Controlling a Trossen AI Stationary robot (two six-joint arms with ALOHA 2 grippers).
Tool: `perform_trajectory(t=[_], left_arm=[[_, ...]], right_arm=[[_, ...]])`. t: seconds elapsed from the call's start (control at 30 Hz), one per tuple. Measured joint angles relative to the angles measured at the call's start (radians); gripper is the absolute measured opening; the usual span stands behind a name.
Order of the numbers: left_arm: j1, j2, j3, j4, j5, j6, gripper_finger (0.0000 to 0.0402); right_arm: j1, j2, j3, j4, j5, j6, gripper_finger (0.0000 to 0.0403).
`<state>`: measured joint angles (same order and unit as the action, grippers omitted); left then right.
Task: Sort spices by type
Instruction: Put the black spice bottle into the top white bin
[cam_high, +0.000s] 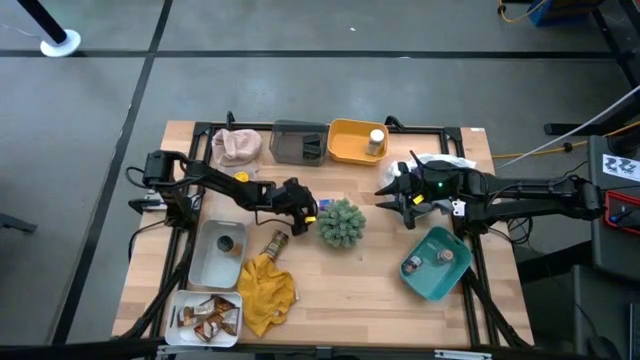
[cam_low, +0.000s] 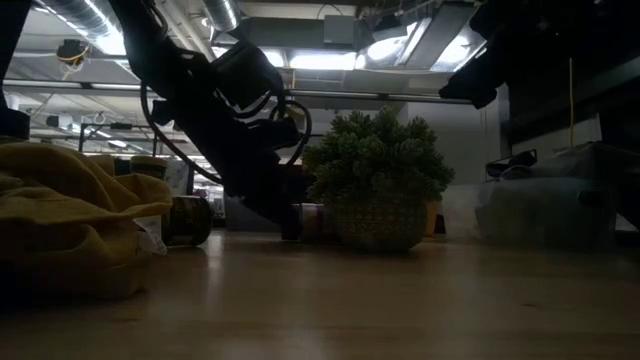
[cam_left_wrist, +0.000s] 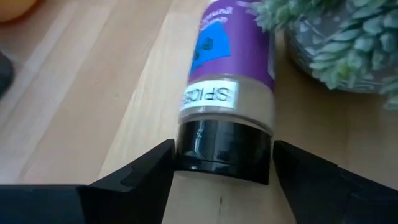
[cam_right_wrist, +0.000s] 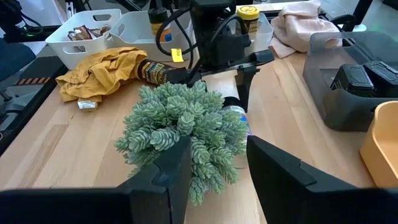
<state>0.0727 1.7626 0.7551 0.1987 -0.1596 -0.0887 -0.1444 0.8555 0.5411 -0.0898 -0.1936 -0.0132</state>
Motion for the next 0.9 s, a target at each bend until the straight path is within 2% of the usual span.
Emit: perform_trajectory(t=[0.23,0.67,0.77,0.9], left_arm=[[-0.001,0.000,0.000,0.002,0.000,-0.004,0.0188],[-0.002,-0.031,0.000,-0.028,0.000,-0.047,0.0193],[-0.002,-0.070,0.020,-0.141,0.000,-0.074,0.0194],[-0.003,-0.133,0.081,-0.369,0.012,-0.122,0.0190]], right_arm=[[0.000,0.000,0.000,-0.012,0.001,0.000,0.0154],[0.000,0.000,0.000,-0.027,0.002,0.000,0.0154],[0.000,0.000,0.000,-0.029,0.002,0.000,0.0154],[0.000,0.000,0.000,-0.041,0.002,0.000,0.0154]])
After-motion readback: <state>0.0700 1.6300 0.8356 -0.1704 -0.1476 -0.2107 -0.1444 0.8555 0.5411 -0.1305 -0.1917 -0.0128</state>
